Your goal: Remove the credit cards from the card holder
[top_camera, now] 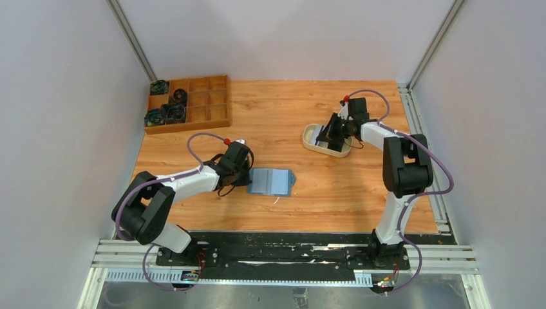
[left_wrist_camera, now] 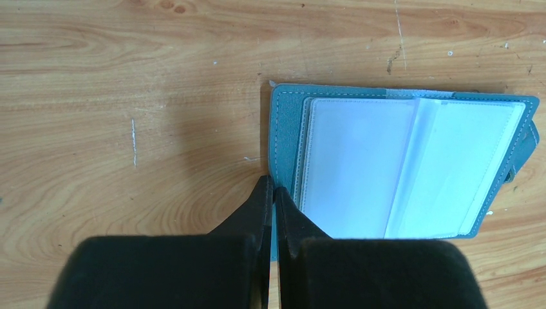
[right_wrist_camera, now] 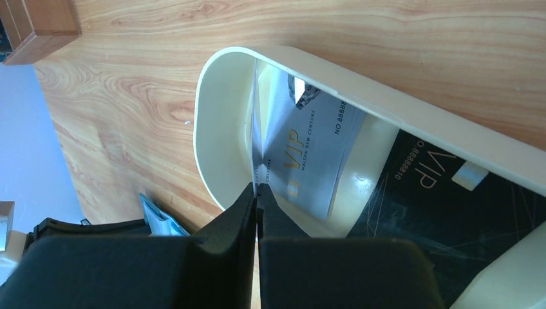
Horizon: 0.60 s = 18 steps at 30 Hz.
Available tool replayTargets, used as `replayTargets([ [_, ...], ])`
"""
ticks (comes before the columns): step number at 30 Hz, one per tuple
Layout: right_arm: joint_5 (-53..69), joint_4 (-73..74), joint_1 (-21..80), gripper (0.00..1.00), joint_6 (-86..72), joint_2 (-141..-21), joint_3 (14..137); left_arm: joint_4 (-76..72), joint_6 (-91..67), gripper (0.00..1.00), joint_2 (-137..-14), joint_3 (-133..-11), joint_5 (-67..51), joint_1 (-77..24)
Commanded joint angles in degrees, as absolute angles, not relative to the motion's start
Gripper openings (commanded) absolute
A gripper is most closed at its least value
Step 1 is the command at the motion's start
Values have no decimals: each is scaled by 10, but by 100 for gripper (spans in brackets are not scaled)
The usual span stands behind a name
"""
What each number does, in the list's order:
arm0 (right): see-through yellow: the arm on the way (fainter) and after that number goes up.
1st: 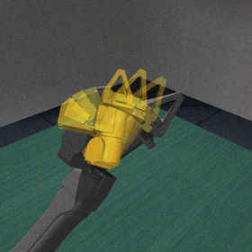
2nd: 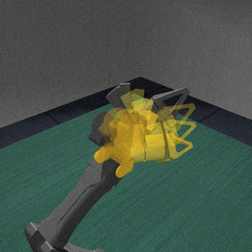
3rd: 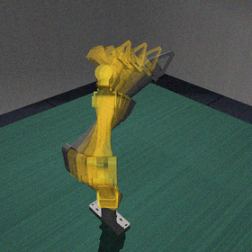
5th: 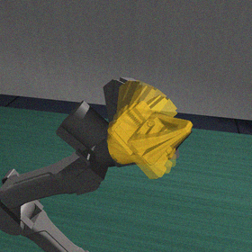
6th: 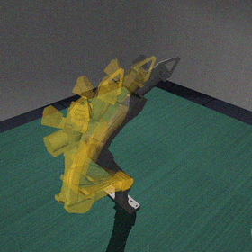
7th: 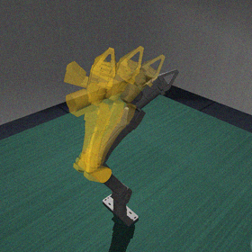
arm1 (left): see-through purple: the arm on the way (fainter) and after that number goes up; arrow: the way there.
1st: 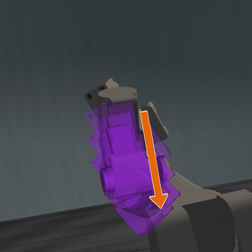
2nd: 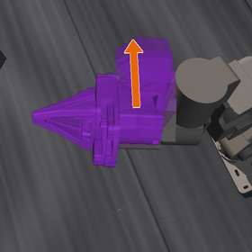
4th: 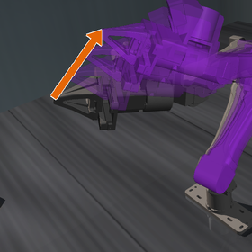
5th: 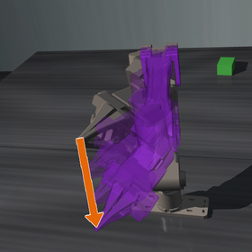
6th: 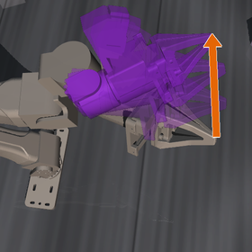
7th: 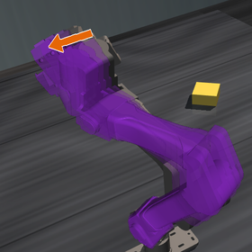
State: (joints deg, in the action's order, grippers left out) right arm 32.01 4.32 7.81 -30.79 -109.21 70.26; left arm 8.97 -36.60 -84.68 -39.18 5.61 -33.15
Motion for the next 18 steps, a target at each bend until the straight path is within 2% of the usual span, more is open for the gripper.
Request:
replayTargets([
  [1, 336, 56, 69, 5, -291, -1115, 726, 149, -349, 0, -849, -391, 87, -332],
  [8, 340, 91, 69, 19, -273, -1132, 763, 157, -349, 0, -842, -394, 91, -333],
  [13, 333, 137, 67, 35, -243, -1134, 801, 163, -346, 0, -828, -399, 94, -333],
  [18, 269, 236, 67, 47, -204, -1126, 853, 175, -345, 0, -818, -403, 103, -332],
])
